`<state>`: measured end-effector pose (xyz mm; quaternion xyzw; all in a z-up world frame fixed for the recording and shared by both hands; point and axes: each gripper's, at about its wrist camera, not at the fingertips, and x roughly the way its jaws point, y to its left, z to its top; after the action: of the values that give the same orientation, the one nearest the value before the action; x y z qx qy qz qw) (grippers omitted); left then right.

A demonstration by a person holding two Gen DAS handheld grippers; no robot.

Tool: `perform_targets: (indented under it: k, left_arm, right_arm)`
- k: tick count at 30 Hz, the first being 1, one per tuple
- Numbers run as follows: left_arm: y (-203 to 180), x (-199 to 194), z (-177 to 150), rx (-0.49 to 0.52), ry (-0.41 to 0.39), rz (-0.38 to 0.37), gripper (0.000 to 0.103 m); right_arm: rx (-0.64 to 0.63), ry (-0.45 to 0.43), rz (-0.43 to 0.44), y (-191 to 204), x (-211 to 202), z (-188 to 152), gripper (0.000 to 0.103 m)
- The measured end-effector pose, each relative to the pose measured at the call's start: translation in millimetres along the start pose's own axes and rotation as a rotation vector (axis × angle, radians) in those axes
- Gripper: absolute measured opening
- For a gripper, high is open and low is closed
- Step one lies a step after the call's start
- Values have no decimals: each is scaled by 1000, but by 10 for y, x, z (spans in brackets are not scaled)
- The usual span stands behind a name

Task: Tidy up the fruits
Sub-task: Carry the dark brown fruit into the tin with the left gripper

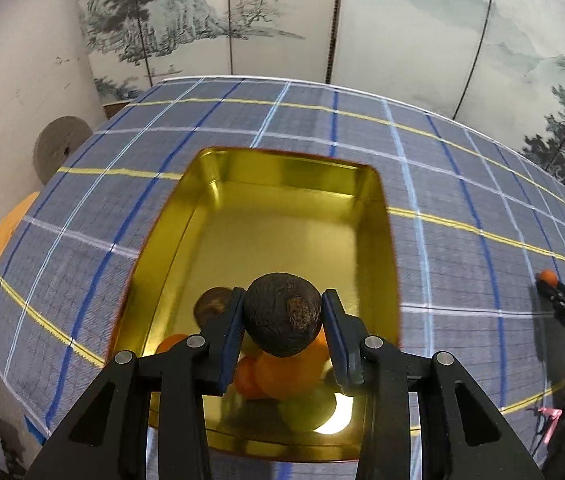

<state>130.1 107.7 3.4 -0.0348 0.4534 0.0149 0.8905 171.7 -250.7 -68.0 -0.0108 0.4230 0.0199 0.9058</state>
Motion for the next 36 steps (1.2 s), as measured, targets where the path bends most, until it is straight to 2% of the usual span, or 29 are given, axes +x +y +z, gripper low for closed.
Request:
perform_targets:
  k: [7,17,24,36]
  left_arm:
    - [114,59,-42,-6,2,7,39]
    - [46,73,-25,31,-7,28,40]
    - [24,111,-40,34,17,35,40]
    - [45,127,-58,31,24,35,56]
  right_arm:
    - [0,0,0,3,1,1,32]
    - [-1,0,-1,1,1,-3,32]
    - [-2,0,-2,3,1,-3,32]
    - [-2,0,-3,5,1,-4,32]
